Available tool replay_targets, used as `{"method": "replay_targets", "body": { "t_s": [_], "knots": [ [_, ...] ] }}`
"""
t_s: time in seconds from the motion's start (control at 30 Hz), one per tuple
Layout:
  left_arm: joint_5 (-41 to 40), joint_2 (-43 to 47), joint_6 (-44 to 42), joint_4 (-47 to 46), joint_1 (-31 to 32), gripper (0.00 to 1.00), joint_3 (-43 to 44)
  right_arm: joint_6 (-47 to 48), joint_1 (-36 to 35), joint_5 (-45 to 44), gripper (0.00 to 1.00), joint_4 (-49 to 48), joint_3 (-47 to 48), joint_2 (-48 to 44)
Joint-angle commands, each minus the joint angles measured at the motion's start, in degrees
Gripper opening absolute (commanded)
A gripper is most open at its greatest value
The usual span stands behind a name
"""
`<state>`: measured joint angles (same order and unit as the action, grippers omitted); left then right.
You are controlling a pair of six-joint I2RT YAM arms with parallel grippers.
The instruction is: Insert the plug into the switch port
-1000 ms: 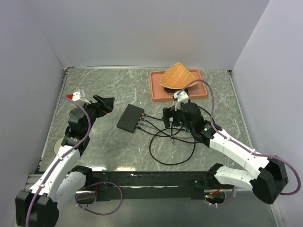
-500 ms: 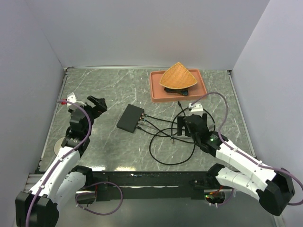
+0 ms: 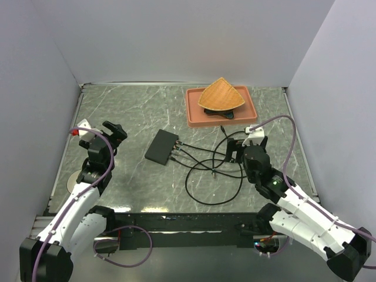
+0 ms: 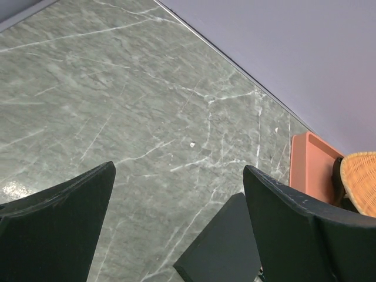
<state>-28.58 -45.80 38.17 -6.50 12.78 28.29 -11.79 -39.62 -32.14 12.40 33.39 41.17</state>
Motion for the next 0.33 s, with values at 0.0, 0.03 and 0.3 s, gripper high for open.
{"method": "replay_targets", "body": {
  "t_s": [0.0, 0.03, 0.3],
  "knots": [
    [-2.6, 0.4, -0.7, -1.4, -0.2, 0.96, -0.1, 9.6, -0.4, -0.6, 0.99, -10.9, -1.3, -1.2],
    [-3.1, 0.4, -1.1, -1.8, -0.2, 0.96, -0.3, 10.4, -0.5, -1.3, 0.99, -13.5, -1.7, -0.6],
    [-4.9, -0.7, -7.8, -6.5, -0.2, 0.97, -2.5, 13.5, 1.9, 1.3, 0.99, -22.1, -4.9, -0.3]
  ]
}}
